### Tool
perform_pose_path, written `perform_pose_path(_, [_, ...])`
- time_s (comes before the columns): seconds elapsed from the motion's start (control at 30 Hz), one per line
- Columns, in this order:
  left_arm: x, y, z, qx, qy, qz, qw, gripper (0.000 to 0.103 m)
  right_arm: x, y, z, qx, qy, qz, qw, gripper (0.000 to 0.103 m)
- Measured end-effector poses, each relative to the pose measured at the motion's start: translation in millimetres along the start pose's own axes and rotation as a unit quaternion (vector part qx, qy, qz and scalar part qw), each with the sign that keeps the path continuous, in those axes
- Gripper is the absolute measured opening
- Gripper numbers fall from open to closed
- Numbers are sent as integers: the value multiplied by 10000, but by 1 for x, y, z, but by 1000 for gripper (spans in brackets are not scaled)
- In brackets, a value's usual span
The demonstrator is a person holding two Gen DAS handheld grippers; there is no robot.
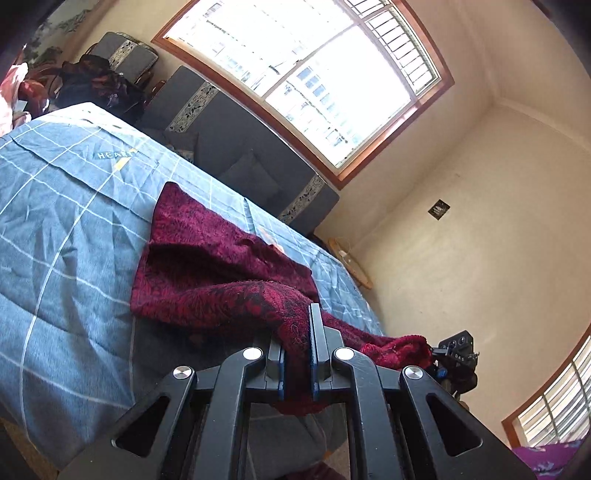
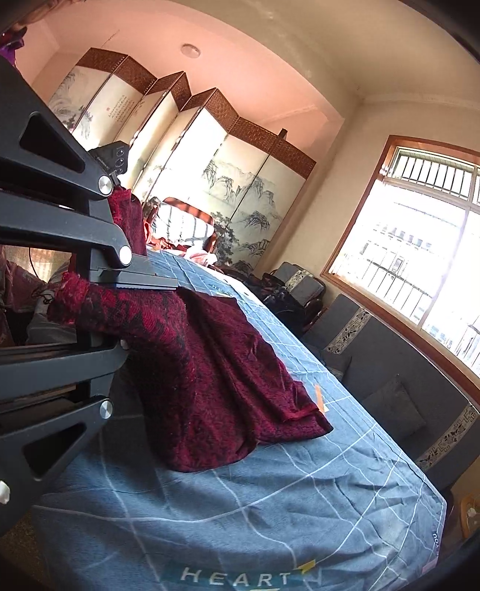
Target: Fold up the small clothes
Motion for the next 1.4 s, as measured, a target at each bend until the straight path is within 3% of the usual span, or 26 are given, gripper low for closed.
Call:
perform_pose_path(0.9, [-66,42,-44,-521,-174,-759,9956,10,-70,-2,-70,515,-36,634,9967,8])
perform_pose_path(1.4, [-100,46,-51,-1202,-21,-1457,9820,10,-109,-12,-97,728,35,1046,9918,8])
Point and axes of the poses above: each gripper's, at about its wrist camera, not at the fingertips, and x roughly against the way its jaws point, y to its left, z to its underside, the point moved 1 cm from there along -x, roughly the way its jaws point, and after that the axes turned 8 degrees about -x, right-handed, at the moved point
